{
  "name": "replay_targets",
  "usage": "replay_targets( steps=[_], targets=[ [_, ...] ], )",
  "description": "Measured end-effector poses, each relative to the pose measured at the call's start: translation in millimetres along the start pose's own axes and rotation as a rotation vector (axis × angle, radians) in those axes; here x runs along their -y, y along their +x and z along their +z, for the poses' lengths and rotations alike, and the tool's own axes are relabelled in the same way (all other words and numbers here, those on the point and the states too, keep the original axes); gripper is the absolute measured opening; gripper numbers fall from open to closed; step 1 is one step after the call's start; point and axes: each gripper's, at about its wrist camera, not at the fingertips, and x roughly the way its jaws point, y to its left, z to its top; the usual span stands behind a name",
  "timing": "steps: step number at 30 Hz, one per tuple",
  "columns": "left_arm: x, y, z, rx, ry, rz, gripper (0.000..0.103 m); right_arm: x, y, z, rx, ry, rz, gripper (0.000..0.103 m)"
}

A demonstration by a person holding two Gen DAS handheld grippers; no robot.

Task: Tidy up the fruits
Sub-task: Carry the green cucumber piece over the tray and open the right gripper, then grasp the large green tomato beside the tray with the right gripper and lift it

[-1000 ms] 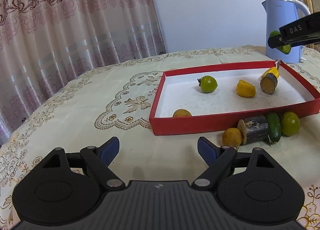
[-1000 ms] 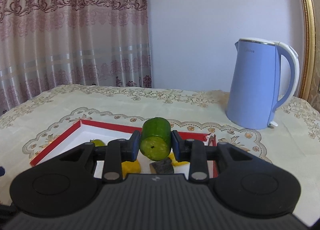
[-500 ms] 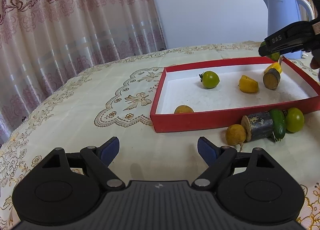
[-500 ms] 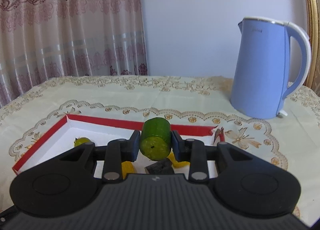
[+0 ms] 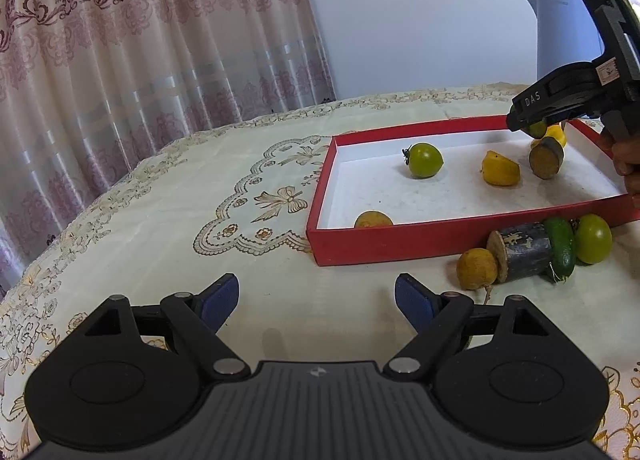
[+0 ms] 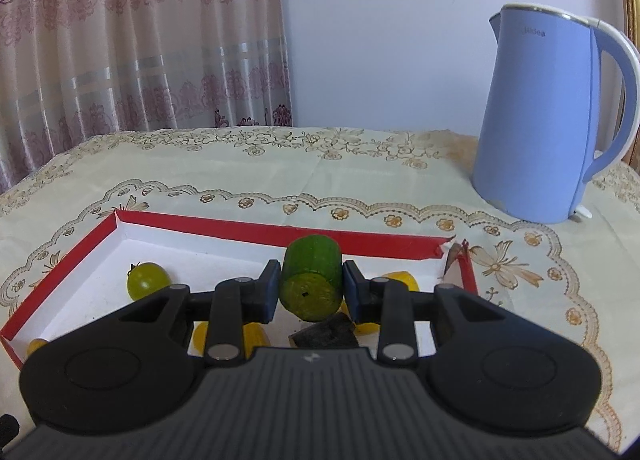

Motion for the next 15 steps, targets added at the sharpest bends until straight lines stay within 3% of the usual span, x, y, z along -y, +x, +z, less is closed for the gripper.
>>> replay_targets(
  steps=[6,7,8,10,15],
  targets=[
    [-0.4,-0.5,0.1,-0.001,0.000,0.000,0.086,-5.9,-0.5,0.2,-0.002,-0.018,0.000,0.031],
    [-1.1,-1.2,0.2,-0.001,-0.002,0.000,0.086,-6.8,-0.5,0.1,0.000,-0.022,-0.004,0.034],
    [-1.7,-1.8,0.2,0.000,-0.003,0.000,0.086,-7.5,-0.6,0.3,-0.002,-0.027,-0.005,0.050],
    [-2.5,-2.8,0.8,0.001,-0.005,0.002,0.086,-9.3,-4.7,0.5,0.012,-0.035,-0.013,0.063],
    [-4.6,-3.1,1.8,-0.008,-0.012,-0.006,0.086,-8.0,-27.4,2.5,0.055,-0.045,-0.019,0.065]
  ],
)
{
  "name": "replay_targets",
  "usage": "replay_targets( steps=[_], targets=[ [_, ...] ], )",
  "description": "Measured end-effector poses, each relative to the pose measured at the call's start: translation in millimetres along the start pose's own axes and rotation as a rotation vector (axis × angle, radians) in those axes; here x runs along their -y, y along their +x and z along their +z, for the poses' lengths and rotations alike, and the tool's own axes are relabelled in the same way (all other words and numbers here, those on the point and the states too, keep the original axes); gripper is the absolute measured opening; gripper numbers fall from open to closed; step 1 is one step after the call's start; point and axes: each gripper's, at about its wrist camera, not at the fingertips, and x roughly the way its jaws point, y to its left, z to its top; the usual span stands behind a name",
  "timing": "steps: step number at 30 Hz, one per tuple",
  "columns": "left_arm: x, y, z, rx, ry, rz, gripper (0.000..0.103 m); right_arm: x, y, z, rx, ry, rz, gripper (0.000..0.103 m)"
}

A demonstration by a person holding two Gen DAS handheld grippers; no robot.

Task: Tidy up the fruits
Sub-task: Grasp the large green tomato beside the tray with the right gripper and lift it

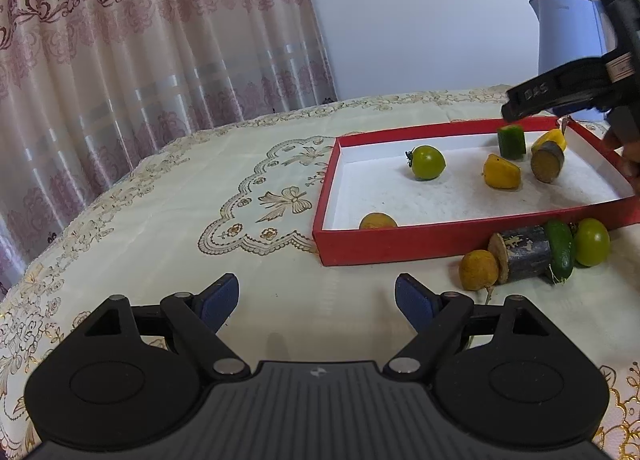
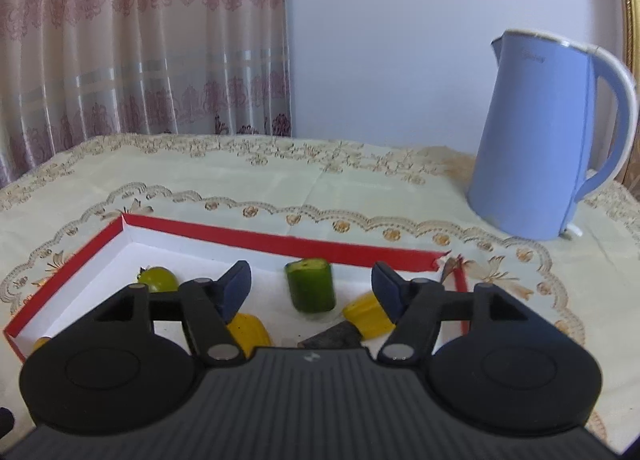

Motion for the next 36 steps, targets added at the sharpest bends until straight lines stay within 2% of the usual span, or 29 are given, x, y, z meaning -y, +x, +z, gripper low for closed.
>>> replay_targets(
  steps=[5,9,11,15,18,20,22,28,36],
  targets=[
    [-4.7,-3.5,-0.7,0.009,-0.009,-0.013,0.086,6.4,-49.4,-9.8,0.064,-0.017,0.012,0.065],
    [-13.6,-7.1,-0.8,0.020,-0.030,-0.062,0.086,9.7,-96.2,-29.3,0.109,-0.037,0.015,0.063],
    [-18.2,-9.0,-0.2,0.029,-0.046,-0.081,0.086,6.3,-114.3,-41.7,0.119,-0.075,0.005,0.058],
    [-23.6,-12.8,1.6,0.056,-0.065,-0.114,0.086,-6.9,-136.8,-67.7,0.108,-0.155,0.009,0.056],
    [-24.5,-15.7,2.3,0.072,-0.073,-0.118,0.086,-18.1,-138.1,-82.8,0.077,-0.209,0.020,0.049],
    [-25.0,-15.4,3.2,0.071,-0.073,-0.116,0.086,-22.2,-133.9,-87.6,0.048,-0.227,0.045,0.038],
    [-25.2,-14.2,3.1,0.067,-0.072,-0.112,0.086,-24.4,-128.7,-90.5,0.017,-0.243,0.063,0.033],
    [-24.9,-11.4,1.8,0.053,-0.070,-0.110,0.086,-32.7,-123.0,-97.4,-0.021,-0.304,0.096,0.032],
    [-21.5,-11.8,0.8,0.050,-0.061,-0.110,0.086,-38.3,-99.6,-98.0,-0.071,-0.345,0.095,0.032]
  ],
)
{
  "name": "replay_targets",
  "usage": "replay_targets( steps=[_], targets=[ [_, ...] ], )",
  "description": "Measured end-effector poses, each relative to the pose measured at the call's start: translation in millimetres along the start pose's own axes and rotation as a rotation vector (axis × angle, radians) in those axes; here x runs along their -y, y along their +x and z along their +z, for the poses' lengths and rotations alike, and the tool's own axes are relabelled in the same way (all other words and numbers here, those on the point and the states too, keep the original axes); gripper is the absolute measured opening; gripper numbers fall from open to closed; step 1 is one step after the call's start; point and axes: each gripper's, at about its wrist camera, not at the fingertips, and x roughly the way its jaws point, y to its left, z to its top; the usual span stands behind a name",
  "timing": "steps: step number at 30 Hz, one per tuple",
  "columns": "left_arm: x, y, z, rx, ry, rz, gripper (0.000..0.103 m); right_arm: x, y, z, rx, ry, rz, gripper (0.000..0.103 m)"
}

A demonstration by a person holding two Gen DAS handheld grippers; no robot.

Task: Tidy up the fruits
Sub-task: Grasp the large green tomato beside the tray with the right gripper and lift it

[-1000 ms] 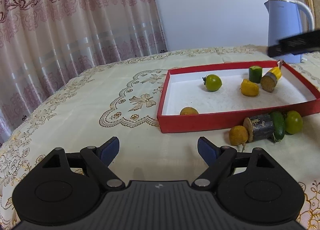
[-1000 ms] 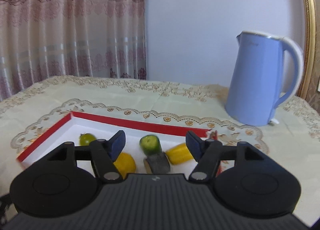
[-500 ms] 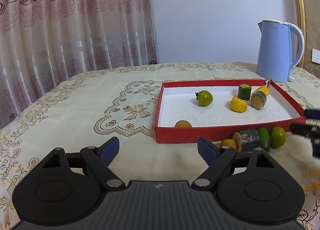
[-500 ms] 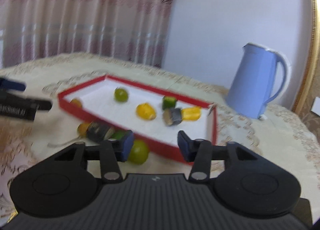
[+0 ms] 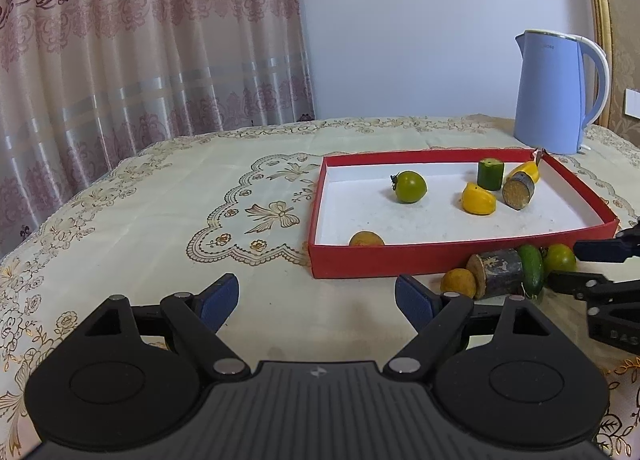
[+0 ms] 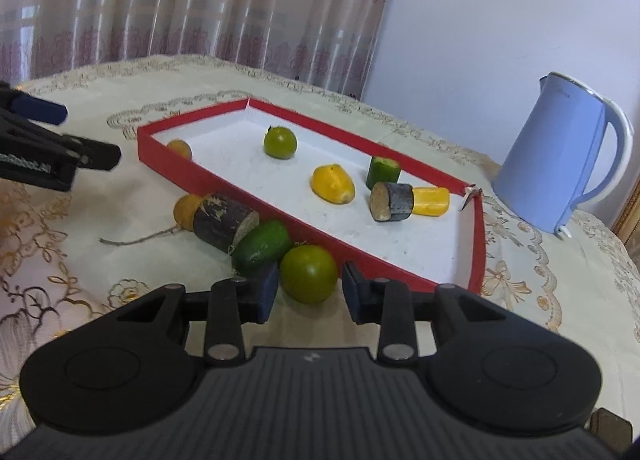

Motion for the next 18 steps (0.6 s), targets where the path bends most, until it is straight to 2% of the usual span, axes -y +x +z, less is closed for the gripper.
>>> replay_targets(
  steps=[18],
  targets=[
    [2.6,-2.3,0.1,-0.008,-0.002,-0.021,0.086,2.5,7.2,0.8,-0.032,-0.003,0.012,0.031]
  ],
)
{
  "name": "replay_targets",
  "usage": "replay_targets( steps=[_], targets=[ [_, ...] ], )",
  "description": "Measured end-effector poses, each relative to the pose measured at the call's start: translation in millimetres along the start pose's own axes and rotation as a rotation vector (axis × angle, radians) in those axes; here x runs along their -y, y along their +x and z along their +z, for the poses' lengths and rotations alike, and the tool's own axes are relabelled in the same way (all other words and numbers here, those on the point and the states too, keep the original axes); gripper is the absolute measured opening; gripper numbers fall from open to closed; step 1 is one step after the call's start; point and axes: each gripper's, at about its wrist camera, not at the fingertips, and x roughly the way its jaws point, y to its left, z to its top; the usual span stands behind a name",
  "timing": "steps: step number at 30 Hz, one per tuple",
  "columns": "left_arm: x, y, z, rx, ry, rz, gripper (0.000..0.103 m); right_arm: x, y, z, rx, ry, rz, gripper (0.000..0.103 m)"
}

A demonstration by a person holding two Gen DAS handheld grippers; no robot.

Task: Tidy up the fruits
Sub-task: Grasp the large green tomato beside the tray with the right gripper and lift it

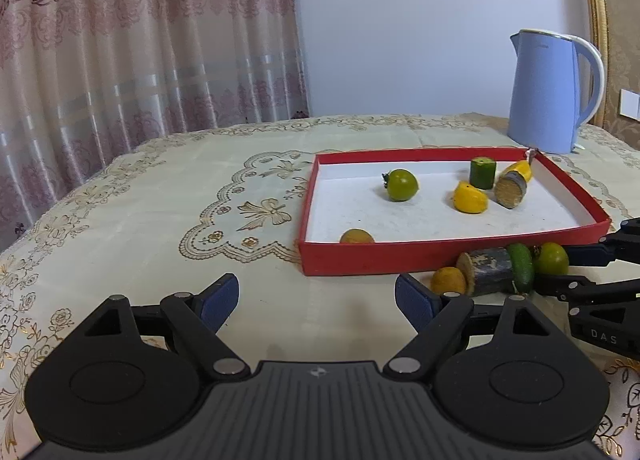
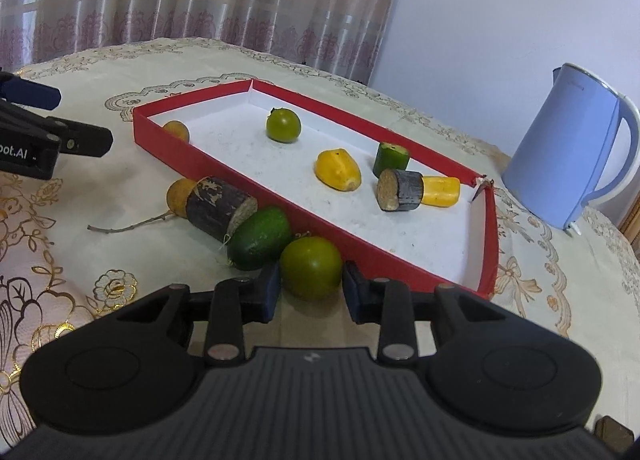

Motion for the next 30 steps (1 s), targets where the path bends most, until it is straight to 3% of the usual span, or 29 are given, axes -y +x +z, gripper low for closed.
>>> replay_targets(
  steps=[7,14,16,19,27,30],
  targets=[
    [5.5,-3.4,-0.5,0.017,0.024,-0.032,0.086,9.6,-24.9,-8.3,0.048,0.070,-0.032,0.031],
    [27.1,-11.1,2.2,0.043,0.053,-0.191,0.086,27.2,-47.7,-23.7,0.075,0.161,-0.069,0.031],
    [39.1,-12.5,3.8,0.068,0.074,-0.207,0.086,30.3,-50.7,-28.2,0.075,0.179,-0.066,0.031],
    [60.3,-5.2,9.1,0.083,0.103,-0.176,0.086,32.0,-52.0,-33.9,0.072,0.198,-0.065,0.031],
    [85.8,23.5,10.1,0.009,0.167,-0.060,0.088,31.9,-52.7,-37.7,0.082,0.212,-0.045,0.031],
    [78.6,20.2,8.1,0.012,0.188,0.047,0.088,33.3,-53.4,-38.1,0.090,0.219,-0.037,0.031]
  ],
)
